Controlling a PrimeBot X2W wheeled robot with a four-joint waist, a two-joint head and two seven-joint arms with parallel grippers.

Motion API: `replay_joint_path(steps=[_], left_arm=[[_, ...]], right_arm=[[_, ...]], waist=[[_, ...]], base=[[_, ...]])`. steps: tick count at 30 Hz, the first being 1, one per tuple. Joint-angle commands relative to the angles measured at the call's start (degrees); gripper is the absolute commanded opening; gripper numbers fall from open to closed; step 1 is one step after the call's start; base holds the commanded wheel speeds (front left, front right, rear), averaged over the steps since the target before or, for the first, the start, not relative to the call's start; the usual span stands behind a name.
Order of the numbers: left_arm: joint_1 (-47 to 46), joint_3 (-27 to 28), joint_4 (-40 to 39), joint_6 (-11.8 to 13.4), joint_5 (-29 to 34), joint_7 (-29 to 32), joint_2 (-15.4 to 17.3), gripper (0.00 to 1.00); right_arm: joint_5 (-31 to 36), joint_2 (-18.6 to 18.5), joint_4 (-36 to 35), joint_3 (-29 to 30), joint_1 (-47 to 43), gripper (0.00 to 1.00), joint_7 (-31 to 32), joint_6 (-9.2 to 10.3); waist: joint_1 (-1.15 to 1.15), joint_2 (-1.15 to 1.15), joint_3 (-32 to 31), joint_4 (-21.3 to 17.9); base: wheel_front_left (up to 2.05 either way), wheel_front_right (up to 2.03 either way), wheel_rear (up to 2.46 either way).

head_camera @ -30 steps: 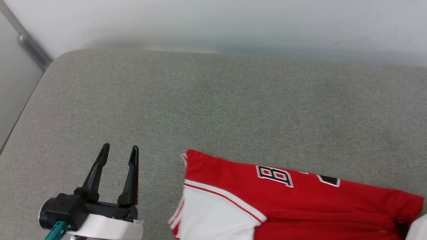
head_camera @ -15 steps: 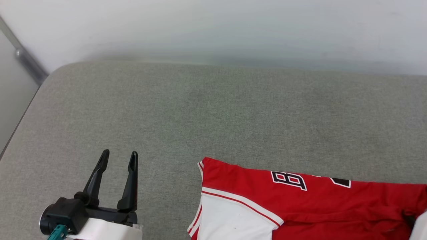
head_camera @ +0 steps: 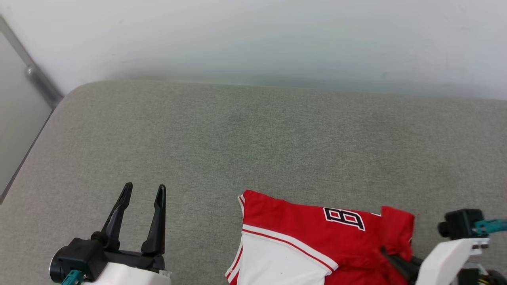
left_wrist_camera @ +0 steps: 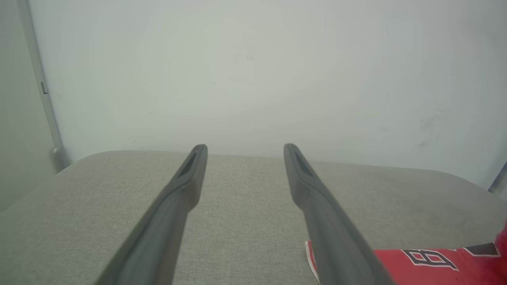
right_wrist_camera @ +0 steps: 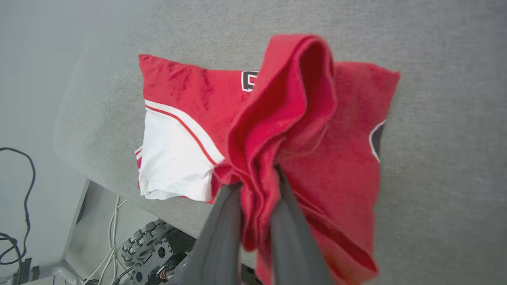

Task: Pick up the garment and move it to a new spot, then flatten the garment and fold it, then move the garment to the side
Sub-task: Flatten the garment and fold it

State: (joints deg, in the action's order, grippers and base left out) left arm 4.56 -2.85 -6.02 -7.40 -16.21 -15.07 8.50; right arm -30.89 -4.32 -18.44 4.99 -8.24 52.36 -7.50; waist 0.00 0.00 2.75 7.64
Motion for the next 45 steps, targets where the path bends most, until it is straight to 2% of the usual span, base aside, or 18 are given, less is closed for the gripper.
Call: replay_joint_path(steps=[1,5,12,18,24,28,29,30,31,36,41,45], left_arm=[[0.30,0.15,-0.04,-0.10,0.16,-0.12,0.04,1.00],[0.11,0.35,-0.06,-0.10,-0.03,-0.12,0.23,1.00],[-0.62,-0.18,0.23,-0.10,-0.13,-0.12,0.56,1.00],[-1.09,-1.18,0.47,-0.10,-0.35,-0.12,0.77,1.00],[-1.11,-1.55,0.77,-0.10,-0.34,-0.12,0.67,1.00],[-1.51,-1.62,1.07,-0.10,-0.50,-0.12,0.67,1.00],[-1.51,-1.63,1.10,-0.10,-0.55,-0.12,0.65,1.00],[-1.48,-1.55,1.14,-0.10,-0.58,-0.12,0.65,1.00],[-1.47,-1.54,1.23,-0.10,-0.58,-0.12,0.65,1.00],[-1.19,-1.36,1.33,-0.10,-0.60,-0.12,0.62,1.00],[-1.30,-1.21,1.07,-0.10,-0.50,-0.12,0.80,1.00],[-1.24,-1.25,0.89,-0.10,-0.53,-0.12,0.87,1.00]], right_arm=[[-0.55,0.39,-0.39,-0.36,-0.26,0.00,0.09,0.02],[-2.66,1.47,-0.74,-3.45,0.98,0.00,0.79,0.02],[-10.97,1.53,5.95,-10.95,4.03,0.00,-5.88,0.02],[-11.20,1.51,10.25,-18.20,7.42,0.00,-11.13,0.02],[-14.48,1.48,18.38,-21.05,10.90,0.00,-16.11,0.02],[-13.79,1.48,24.62,-21.91,13.69,0.00,-18.79,0.02],[-13.25,1.49,25.79,-22.28,14.50,0.22,-19.52,0.02],[-13.27,1.50,26.60,-22.79,15.21,0.80,-20.26,0.02],[-14.06,1.50,27.37,-23.70,15.67,1.00,-20.70,0.02],[-19.18,1.44,28.91,-28.23,17.39,1.00,-22.49,0.02],[-20.87,1.47,29.54,-29.48,19.66,1.00,-23.82,0.02],[-15.17,1.48,29.20,-26.71,22.28,1.00,-25.42,0.02]], waist=[[0.00,0.00,0.07,0.17],[0.00,0.00,0.30,0.96],[0.00,0.00,0.63,2.60],[0.00,0.00,0.86,4.30],[0.00,0.00,1.56,5.65],[0.00,0.00,1.89,6.24],[0.00,0.00,1.96,6.30],[0.00,0.00,2.03,6.33],[0.00,0.00,2.08,6.32],[0.00,0.00,1.88,5.76],[0.00,0.00,1.57,4.60],[0.00,0.00,1.48,3.34]], base=[[0.00,0.00,0.00],[0.00,0.00,0.00],[0.00,0.00,0.00],[0.00,0.00,0.00],[0.00,0.00,0.00],[0.00,0.00,0.00],[0.00,0.00,0.00],[0.00,0.00,0.00],[0.00,0.00,0.00],[0.00,0.00,0.00],[0.00,0.00,0.00],[0.00,0.00,0.00]])
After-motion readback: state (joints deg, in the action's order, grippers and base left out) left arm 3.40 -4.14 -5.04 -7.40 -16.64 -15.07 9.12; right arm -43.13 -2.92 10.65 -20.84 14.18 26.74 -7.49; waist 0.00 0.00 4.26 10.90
